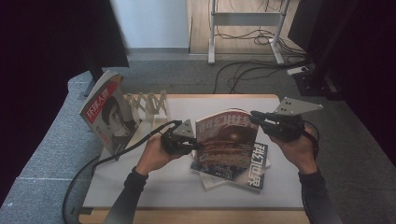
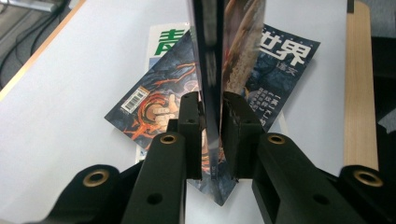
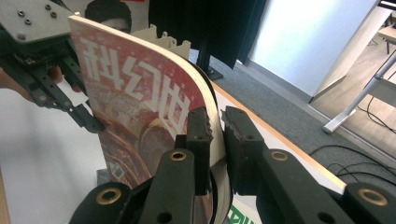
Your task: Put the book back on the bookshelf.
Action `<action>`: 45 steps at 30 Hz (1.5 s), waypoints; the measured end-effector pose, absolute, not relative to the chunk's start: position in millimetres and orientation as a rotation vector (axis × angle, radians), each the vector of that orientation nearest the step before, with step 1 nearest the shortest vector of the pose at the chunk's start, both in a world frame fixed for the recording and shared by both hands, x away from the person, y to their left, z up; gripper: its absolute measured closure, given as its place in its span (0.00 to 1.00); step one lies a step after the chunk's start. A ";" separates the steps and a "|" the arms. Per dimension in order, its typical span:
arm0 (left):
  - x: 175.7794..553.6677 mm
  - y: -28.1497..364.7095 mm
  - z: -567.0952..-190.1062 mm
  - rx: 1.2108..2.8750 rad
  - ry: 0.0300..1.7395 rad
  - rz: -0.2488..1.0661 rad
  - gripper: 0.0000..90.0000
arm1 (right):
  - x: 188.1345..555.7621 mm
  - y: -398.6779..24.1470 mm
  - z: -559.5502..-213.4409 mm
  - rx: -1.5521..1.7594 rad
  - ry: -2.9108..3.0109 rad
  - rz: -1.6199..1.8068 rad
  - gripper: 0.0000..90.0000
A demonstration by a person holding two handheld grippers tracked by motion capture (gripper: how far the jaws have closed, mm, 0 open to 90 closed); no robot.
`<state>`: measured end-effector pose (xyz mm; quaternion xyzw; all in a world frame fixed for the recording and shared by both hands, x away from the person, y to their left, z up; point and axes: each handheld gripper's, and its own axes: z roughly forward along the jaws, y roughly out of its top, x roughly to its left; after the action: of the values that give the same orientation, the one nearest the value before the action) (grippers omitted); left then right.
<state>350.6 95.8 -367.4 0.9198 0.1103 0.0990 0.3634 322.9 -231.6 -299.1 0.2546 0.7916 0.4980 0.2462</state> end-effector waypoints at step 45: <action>365.4 82.9 -312.5 2.345 0.335 0.166 0.93 | 321.7 -275.9 -384.8 0.933 2.247 1.136 0.27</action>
<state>365.4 82.9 -312.5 0.9159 0.1307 0.0649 0.3740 321.7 -275.9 -384.8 0.3384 0.8151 0.4121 0.2263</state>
